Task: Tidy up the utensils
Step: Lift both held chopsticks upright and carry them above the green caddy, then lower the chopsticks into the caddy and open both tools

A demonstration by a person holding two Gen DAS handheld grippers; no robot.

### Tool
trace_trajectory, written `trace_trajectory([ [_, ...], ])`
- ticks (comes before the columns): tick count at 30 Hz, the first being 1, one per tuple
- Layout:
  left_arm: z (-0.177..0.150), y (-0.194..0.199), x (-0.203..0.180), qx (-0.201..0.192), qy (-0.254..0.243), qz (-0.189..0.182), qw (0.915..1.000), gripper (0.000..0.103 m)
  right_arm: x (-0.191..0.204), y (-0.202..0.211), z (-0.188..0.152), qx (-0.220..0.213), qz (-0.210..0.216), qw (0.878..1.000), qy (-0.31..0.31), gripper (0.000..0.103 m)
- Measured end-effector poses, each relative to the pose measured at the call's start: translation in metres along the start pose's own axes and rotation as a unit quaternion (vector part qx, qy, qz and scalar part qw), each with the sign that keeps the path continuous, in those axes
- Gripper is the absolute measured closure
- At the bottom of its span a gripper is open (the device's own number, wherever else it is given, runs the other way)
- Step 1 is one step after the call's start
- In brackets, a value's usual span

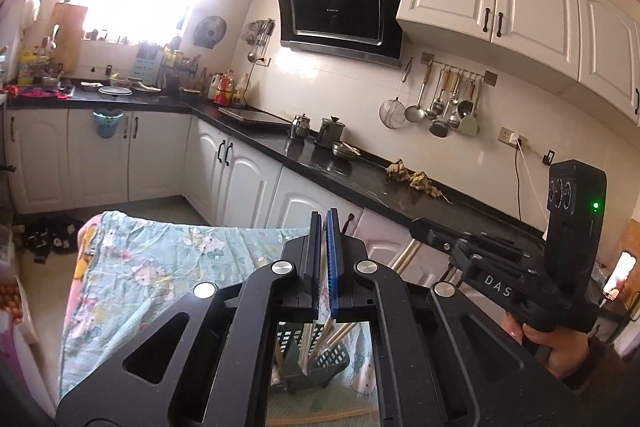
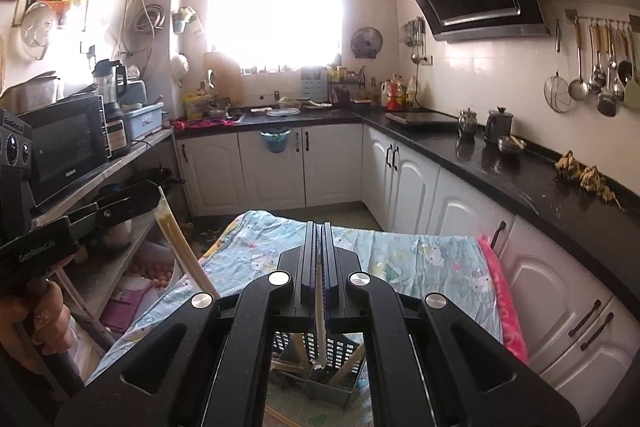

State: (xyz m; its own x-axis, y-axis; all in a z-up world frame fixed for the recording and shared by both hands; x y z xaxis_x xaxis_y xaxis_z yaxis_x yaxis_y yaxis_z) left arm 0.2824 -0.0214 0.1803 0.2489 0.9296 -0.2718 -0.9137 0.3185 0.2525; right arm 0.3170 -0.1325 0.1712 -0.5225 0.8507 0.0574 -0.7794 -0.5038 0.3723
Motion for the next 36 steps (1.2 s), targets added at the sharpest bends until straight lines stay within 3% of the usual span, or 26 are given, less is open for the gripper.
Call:
trace_trajectory([
  [17,-0.041,-0.056,0.003,0.021,-0.001,0.022,0.9995,0.102,-0.014,-0.035,-0.03,0.033,-0.005,0.999,-0.018,0.1],
  [19,-0.045,-0.06,0.004,0.022,-0.002,0.023,0.9995,0.102,-0.015,-0.039,-0.035,0.036,-0.005,0.999,-0.024,0.097],
  [20,-0.049,-0.062,0.006,0.024,-0.005,0.023,0.9994,0.093,-0.016,-0.044,-0.039,0.044,-0.001,0.999,-0.029,0.092],
  [21,-0.051,-0.063,0.008,0.027,-0.006,0.026,0.9993,0.073,-0.018,-0.046,-0.042,0.048,-0.002,0.998,-0.034,0.078],
  [22,-0.054,-0.063,0.011,0.031,-0.005,0.029,0.9991,0.064,-0.021,-0.046,-0.045,0.049,-0.005,0.998,-0.039,0.064],
  [26,-0.063,-0.056,0.023,0.035,0.0,0.041,0.9985,0.061,-0.028,-0.043,-0.058,0.048,-0.011,0.998,-0.05,0.06],
  [28,-0.065,-0.046,0.029,0.031,0.001,0.047,0.9984,0.055,-0.031,-0.038,-0.065,0.045,-0.012,0.997,-0.055,0.057],
  [33,-0.065,-0.017,0.044,0.011,0.005,0.066,0.9977,0.027,-0.033,-0.02,-0.071,0.025,-0.02,0.998,-0.049,0.043],
  [36,-0.074,-0.004,0.054,0.016,0.012,0.079,0.9967,0.016,-0.03,-0.007,-0.076,0.014,-0.026,0.999,-0.037,0.034],
])
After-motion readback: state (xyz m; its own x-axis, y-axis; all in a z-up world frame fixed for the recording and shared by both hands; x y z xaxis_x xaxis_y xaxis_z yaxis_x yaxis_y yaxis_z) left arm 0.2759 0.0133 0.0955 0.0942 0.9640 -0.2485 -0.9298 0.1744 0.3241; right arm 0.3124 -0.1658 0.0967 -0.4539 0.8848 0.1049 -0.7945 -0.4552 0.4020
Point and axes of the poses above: each gripper's, at about its wrist camera, not at the fingertips, and y roughly against the way its jaws point, x to its left, z to its top, the point moved 10 cm from there along -y, roughly the way its jaws point, and after that the axes turned 4 degrees about z, right-handed, at the moved point
